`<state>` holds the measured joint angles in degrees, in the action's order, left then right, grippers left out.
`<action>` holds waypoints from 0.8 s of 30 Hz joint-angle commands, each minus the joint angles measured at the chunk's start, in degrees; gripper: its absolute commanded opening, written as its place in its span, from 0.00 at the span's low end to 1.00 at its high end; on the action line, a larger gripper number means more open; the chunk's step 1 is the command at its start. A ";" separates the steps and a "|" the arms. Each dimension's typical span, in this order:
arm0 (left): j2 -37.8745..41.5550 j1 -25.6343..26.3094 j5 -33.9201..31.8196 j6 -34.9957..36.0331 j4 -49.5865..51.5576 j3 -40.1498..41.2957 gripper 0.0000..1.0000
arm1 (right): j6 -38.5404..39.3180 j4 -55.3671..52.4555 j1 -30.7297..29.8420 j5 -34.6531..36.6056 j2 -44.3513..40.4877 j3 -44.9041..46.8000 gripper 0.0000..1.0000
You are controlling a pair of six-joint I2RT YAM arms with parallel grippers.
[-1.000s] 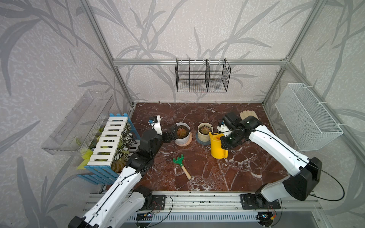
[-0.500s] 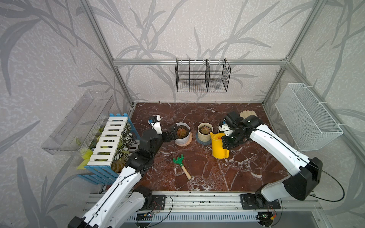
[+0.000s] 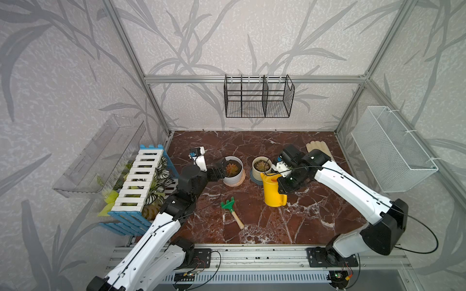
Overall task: Water the succulent around the soil edge
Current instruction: Water the soil of the potted plant with water.
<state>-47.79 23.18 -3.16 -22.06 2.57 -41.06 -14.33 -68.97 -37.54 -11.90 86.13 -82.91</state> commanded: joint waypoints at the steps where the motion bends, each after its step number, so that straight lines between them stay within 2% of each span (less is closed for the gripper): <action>1: 0.72 -0.24 -0.27 0.18 0.07 -1.74 1.00 | -0.85 1.51 -0.43 -0.75 0.44 -2.36 0.00; 11: 0.80 -0.33 -0.05 0.27 0.07 -1.70 1.00 | -1.73 2.42 -0.19 2.67 -1.65 -0.58 0.00; 24: 1.15 -0.50 0.24 0.18 -0.02 -1.68 1.00 | -0.63 0.43 4.11 4.56 -3.68 0.21 0.00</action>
<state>-47.53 23.07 -3.11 -22.06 2.57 -41.10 -15.35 -67.68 -34.02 -8.34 84.42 -83.07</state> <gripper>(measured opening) 0.998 0.192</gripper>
